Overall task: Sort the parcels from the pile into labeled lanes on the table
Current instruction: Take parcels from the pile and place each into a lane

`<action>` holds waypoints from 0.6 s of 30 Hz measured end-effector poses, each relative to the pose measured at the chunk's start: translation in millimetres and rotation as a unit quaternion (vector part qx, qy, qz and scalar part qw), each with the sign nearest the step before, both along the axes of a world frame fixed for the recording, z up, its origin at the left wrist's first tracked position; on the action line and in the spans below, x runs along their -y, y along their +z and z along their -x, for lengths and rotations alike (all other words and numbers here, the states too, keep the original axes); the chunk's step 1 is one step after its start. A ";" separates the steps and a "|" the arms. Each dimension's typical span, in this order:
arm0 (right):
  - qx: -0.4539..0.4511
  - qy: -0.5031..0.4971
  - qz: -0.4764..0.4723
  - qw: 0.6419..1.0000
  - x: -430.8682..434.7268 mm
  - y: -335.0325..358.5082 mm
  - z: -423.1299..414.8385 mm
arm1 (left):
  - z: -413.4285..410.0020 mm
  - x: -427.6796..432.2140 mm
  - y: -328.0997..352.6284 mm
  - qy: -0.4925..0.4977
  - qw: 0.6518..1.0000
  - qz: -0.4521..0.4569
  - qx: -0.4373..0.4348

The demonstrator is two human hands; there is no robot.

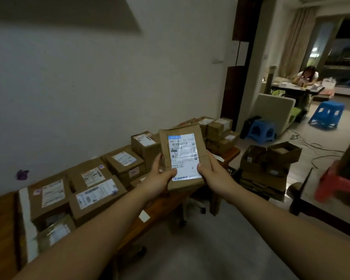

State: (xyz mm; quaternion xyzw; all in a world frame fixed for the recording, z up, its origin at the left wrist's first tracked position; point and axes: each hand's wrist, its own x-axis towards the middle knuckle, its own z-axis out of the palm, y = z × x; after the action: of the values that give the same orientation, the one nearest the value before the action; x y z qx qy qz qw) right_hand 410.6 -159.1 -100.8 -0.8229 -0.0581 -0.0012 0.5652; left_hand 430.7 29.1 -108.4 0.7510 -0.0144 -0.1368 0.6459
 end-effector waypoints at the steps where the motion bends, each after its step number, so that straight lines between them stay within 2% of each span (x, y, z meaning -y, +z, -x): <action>1: -0.001 0.000 0.002 1.000 7.1 -3.2 -9.5 | -10.3 7.7 -2.3 -0.007 1.000 -0.004 -0.004; 6: 0.020 -0.032 0.061 0.997 22.8 -27.6 -77.8 | -78.7 29.5 -18.9 0.000 1.000 -0.012 -0.002; 9: 0.060 -0.016 0.183 0.981 31.3 -39.5 -130.1 | -132.0 38.4 -25.4 0.008 1.000 0.018 -0.011; 13: 0.042 0.043 0.310 0.949 48.9 -33.5 -197.7 | -203.4 46.8 -22.2 -0.005 0.999 0.004 -0.043; 18: 0.027 0.045 0.356 0.933 61.5 -34.7 -271.4 | -276.3 59.3 -26.2 -0.007 0.996 -0.008 -0.084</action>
State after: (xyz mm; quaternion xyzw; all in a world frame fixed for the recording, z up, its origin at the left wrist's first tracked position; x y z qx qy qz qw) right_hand 682.0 -220.5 -135.5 -0.9664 -0.1068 0.0230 0.2327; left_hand 707.0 -30.1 -134.6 0.7417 0.0359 -0.2036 0.6380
